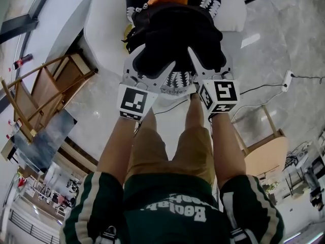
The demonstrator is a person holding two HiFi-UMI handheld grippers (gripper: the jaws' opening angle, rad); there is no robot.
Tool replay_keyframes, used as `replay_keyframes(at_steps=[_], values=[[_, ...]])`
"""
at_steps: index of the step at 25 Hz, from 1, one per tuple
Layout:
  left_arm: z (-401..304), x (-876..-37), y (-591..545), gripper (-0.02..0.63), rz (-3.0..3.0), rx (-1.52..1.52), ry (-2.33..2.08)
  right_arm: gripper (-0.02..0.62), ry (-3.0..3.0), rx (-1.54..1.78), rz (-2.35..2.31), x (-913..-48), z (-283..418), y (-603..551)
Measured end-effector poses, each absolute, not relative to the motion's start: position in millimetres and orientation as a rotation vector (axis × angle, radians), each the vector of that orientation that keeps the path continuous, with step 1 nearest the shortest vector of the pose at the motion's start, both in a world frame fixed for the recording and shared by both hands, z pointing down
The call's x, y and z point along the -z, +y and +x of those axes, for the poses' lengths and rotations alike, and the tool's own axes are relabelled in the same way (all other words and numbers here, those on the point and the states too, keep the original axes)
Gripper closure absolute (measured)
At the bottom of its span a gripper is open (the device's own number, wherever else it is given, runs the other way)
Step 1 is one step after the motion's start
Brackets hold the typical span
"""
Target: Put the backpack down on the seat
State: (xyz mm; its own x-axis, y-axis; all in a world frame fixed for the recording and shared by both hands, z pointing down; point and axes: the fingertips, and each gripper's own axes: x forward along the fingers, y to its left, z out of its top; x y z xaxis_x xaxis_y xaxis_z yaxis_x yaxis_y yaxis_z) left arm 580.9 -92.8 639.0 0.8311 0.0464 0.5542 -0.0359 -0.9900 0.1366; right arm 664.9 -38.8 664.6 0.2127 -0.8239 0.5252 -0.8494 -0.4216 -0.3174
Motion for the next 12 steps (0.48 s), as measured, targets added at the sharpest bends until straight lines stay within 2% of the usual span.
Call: replay_keyframes(at_steps=[12], values=[[546,-651,-60,0.258,2.818,-0.935,-0.056,0.304,-1.605,-1.056,2.378,-677,645,34]])
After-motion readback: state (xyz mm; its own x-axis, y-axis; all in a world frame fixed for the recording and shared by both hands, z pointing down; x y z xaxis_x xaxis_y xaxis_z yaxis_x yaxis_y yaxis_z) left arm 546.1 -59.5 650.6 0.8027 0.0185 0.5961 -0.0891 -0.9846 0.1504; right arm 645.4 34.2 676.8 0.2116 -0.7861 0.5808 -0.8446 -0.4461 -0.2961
